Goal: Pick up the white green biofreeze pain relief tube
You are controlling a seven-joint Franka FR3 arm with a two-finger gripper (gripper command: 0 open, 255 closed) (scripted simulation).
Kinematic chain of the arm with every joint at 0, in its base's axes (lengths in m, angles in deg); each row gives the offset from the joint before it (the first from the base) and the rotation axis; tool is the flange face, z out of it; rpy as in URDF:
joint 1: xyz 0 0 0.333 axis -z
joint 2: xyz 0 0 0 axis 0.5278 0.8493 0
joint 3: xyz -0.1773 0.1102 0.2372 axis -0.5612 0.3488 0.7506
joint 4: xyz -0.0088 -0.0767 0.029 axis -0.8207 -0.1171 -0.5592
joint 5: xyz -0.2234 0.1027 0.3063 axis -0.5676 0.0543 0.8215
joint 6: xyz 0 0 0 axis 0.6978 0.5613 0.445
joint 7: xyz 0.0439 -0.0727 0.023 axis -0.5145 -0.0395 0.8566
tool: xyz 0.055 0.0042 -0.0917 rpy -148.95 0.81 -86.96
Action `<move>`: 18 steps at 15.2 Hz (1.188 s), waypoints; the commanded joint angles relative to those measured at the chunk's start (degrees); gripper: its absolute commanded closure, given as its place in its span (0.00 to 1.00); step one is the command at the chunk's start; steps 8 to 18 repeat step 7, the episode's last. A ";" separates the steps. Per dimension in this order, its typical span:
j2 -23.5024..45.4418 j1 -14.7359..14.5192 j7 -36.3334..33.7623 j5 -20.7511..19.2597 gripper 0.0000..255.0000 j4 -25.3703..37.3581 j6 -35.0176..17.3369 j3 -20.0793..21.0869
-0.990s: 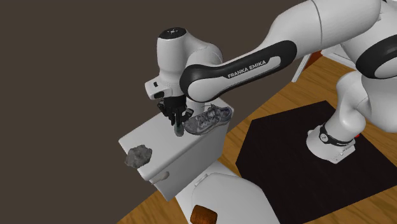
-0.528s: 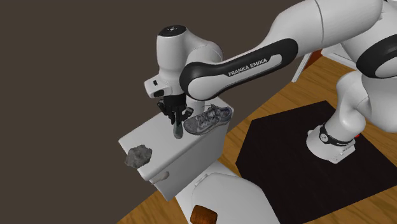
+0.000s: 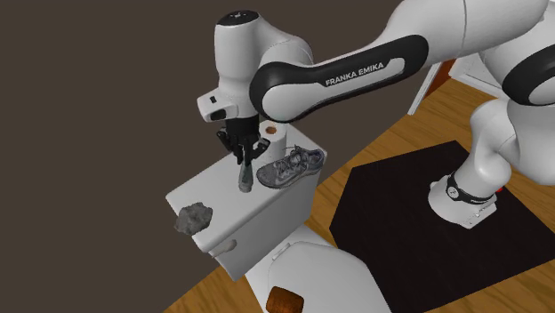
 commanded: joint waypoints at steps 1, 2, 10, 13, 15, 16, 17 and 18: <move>-0.40 -0.07 -0.33 -0.23 1.00 1.01 1.36 -0.07; -0.51 -0.04 -0.43 -0.31 1.00 1.61 2.07 -0.11; -0.78 0.08 -0.73 -0.51 1.00 3.65 4.34 -0.21; -0.78 0.08 -0.73 -0.51 1.00 3.65 4.34 -0.21; -0.78 0.08 -0.73 -0.51 1.00 3.65 4.34 -0.21; -0.78 0.08 -0.73 -0.51 1.00 3.65 4.34 -0.21; -0.78 0.08 -0.73 -0.51 1.00 3.65 4.34 -0.21; -0.78 0.08 -0.73 -0.51 1.00 3.65 4.34 -0.21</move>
